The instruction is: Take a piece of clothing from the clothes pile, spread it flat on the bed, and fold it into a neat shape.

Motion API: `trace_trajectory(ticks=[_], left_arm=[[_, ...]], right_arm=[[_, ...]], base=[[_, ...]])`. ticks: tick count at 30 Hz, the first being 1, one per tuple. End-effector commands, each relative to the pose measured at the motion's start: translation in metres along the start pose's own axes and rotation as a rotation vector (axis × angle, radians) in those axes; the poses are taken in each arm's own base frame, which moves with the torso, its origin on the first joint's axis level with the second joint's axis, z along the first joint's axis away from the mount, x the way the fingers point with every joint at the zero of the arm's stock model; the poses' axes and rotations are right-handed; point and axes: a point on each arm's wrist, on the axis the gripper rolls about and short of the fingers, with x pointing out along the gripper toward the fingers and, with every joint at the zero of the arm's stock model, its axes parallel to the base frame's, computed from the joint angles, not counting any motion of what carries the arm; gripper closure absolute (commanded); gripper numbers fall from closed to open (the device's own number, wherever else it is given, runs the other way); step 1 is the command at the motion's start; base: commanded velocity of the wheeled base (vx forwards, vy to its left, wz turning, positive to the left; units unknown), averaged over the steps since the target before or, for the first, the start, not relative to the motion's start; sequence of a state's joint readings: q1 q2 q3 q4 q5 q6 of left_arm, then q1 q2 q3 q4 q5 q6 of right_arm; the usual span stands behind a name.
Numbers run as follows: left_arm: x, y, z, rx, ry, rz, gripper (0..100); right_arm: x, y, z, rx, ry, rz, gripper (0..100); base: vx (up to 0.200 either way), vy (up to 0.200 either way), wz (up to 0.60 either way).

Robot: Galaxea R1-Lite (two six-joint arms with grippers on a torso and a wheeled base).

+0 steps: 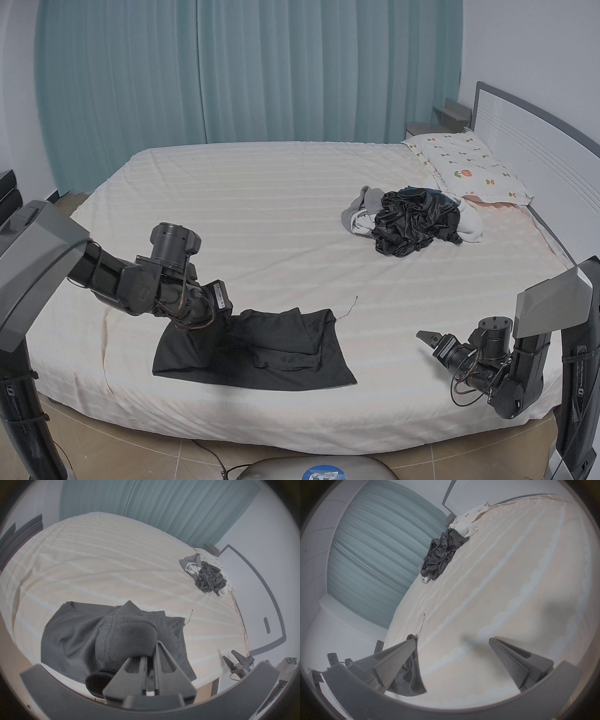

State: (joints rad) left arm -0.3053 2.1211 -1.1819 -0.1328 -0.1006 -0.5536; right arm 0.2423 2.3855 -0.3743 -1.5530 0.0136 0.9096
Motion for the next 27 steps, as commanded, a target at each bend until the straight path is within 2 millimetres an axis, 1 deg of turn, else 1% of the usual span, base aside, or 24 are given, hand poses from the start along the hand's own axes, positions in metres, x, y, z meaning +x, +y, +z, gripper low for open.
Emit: trace_trajectory(ticks=[1, 2, 7, 8, 12, 14, 15, 16, 19, 21, 22, 23, 27], left_arm=[[0.022, -0.013, -0.013, 0.033, 0.034, 0.007, 100], [0.026, -0.017, -0.015, 0.043, 0.034, 0.009, 100], [0.041, -0.028, -0.019, 0.064, 0.011, 0.042, 100], [0.046, -0.031, -0.022, 0.059, 0.014, 0.054, 100], [0.055, -0.045, -0.029, 0.026, 0.029, 0.045, 100], [0.061, -0.048, -0.028, 0.021, 0.016, 0.049, 100], [0.061, -0.048, -0.028, 0.021, 0.016, 0.049, 100], [0.067, -0.050, -0.027, 0.012, -0.007, 0.068, 100], [0.074, -0.055, -0.034, 0.016, -0.013, 0.089, 100], [0.078, -0.054, -0.035, 0.016, -0.016, 0.101, 100], [0.079, -0.054, -0.035, 0.016, -0.017, 0.102, 0], [0.081, -0.054, -0.035, 0.015, -0.018, 0.105, 0], [0.079, -0.053, -0.036, 0.001, -0.013, 0.108, 0]], right_arm=[[0.001, 0.000, -0.001, -0.002, -0.003, 0.007, 0], [0.001, 0.000, -0.001, -0.002, -0.003, 0.007, 0], [0.001, 0.000, -0.002, -0.005, 0.000, 0.007, 0], [0.001, 0.000, -0.002, -0.005, 0.000, 0.007, 0], [0.001, 0.000, -0.003, -0.008, 0.003, 0.008, 0], [0.001, 0.000, -0.003, -0.008, 0.004, 0.006, 0], [0.001, 0.000, -0.003, -0.008, 0.004, 0.006, 0], [0.001, 0.000, -0.003, -0.008, 0.004, 0.006, 0], [0.001, 0.000, -0.003, -0.008, 0.004, 0.006, 0], [0.001, 0.000, -0.003, -0.008, 0.005, 0.005, 0], [0.001, 0.000, -0.003, -0.008, 0.005, 0.005, 0], [0.001, -0.001, -0.003, -0.008, 0.006, 0.004, 0], [0.001, 0.000, -0.004, -0.010, 0.007, 0.005, 0]], base=[[0.000, -0.200, 0.00], [0.000, -0.200, 0.00], [0.000, -0.200, 0.00], [0.000, 0.000, 0.00], [0.000, 0.000, 0.00], [0.000, 0.000, 0.00], [0.000, 0.000, 0.00], [0.000, 0.000, 0.00], [0.000, 0.000, 0.00], [0.000, 0.000, 0.00], [0.000, 0.000, 0.00], [0.000, 0.000, 0.00], [0.000, 0.000, 0.00]])
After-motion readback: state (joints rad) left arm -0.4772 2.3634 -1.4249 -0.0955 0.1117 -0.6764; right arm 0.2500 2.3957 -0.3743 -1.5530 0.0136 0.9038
